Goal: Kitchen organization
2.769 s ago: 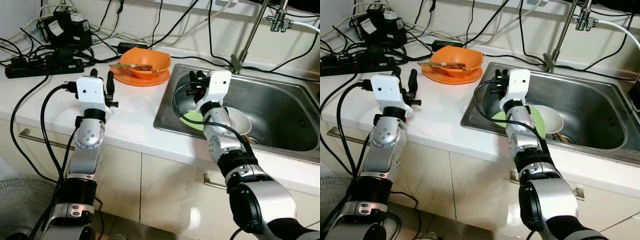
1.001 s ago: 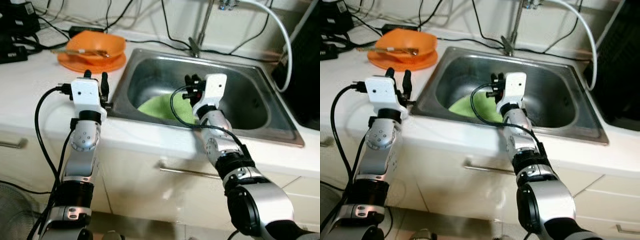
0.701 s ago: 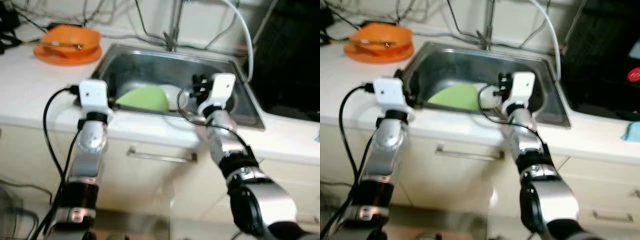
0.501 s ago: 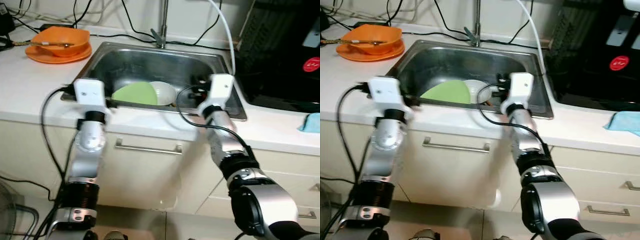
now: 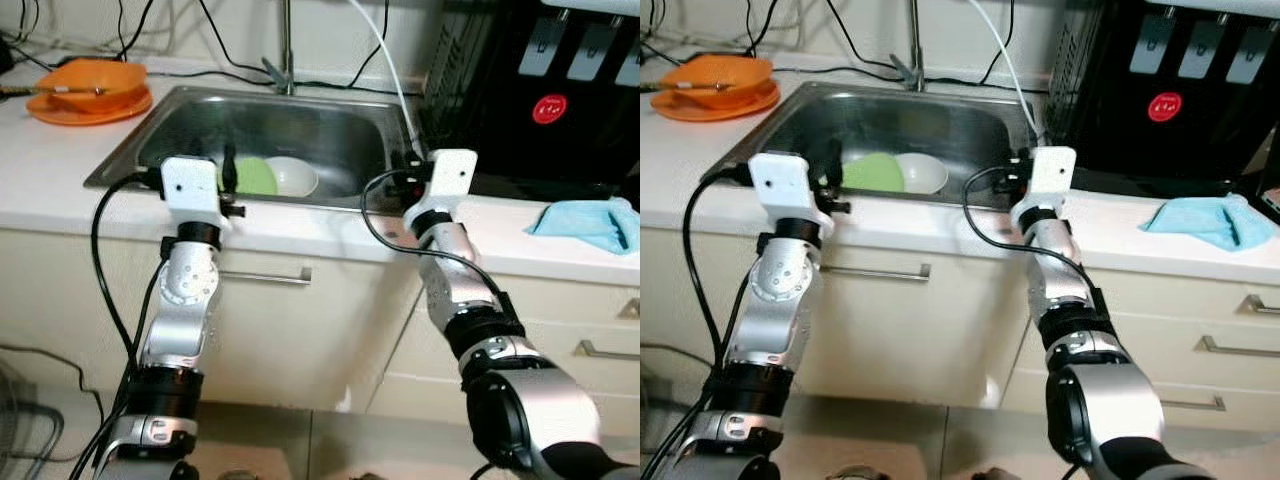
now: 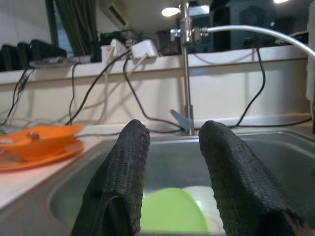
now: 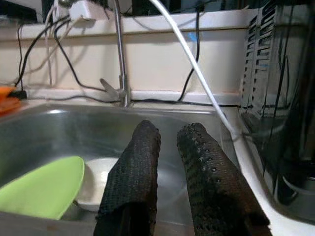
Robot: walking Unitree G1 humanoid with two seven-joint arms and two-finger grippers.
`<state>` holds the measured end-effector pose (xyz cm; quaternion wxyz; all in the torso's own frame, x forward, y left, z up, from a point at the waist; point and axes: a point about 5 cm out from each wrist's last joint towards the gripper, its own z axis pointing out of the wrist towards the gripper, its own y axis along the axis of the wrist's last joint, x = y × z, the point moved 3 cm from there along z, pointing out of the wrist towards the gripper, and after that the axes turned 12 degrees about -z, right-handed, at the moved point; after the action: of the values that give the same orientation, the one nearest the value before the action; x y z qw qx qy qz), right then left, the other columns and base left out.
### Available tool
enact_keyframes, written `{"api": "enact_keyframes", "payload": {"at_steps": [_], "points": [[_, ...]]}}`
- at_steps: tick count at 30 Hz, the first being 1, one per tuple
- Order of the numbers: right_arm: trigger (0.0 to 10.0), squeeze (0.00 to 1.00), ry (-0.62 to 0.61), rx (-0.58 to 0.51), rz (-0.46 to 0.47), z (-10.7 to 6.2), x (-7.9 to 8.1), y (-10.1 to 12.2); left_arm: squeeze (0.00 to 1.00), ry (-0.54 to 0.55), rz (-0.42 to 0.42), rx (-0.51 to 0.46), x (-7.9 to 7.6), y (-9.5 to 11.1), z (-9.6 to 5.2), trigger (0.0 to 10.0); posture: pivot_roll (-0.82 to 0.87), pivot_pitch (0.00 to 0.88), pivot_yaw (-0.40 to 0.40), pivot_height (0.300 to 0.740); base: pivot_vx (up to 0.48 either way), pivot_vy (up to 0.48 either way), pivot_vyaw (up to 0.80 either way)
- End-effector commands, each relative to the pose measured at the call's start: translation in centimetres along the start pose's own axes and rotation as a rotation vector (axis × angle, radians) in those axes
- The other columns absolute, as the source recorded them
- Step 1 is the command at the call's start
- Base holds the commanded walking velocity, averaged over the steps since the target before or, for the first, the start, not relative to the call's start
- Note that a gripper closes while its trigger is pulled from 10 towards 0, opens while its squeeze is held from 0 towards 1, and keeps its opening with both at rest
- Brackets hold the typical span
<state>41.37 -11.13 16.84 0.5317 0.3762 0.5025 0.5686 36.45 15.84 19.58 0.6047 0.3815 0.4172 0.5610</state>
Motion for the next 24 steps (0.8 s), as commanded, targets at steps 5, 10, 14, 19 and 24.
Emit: {"api": "enact_keyframes", "payload": {"at_steps": [5,10,14,19,24], "points": [[10.0,0.0,0.016,-0.015,0.007,0.21,0.59,0.43,0.0,0.004,0.006,-0.012,0.25,0.38,0.15,10.0,0.07,0.001,-0.058,0.718,0.0,-0.359,0.0],[10.0,0.0,0.02,-0.013,0.009,0.22,0.61,0.41,0.0,0.012,0.0,-0.013,0.29,0.41,0.11,10.0,0.07,0.002,-0.061,0.718,0.0,-0.288,0.0],[10.0,0.0,0.02,-0.01,0.009,0.17,0.65,0.33,0.0,0.016,-0.009,-0.013,0.34,0.38,0.05,10.0,0.07,0.005,-0.06,0.718,0.0,0.0,0.0],[10.0,0.0,0.021,-0.01,0.008,0.16,0.63,0.31,0.0,0.021,-0.018,-0.015,0.39,0.32,-0.08,10.0,0.06,0.006,-0.06,0.718,0.0,0.0,0.0],[10.0,0.0,0.02,-0.01,0.008,0.16,0.59,0.3,0.0,0.022,-0.013,-0.004,0.36,0.11,-0.14,10.0,0.06,0.006,-0.06,0.718,0.0,0.0,0.0]]}}
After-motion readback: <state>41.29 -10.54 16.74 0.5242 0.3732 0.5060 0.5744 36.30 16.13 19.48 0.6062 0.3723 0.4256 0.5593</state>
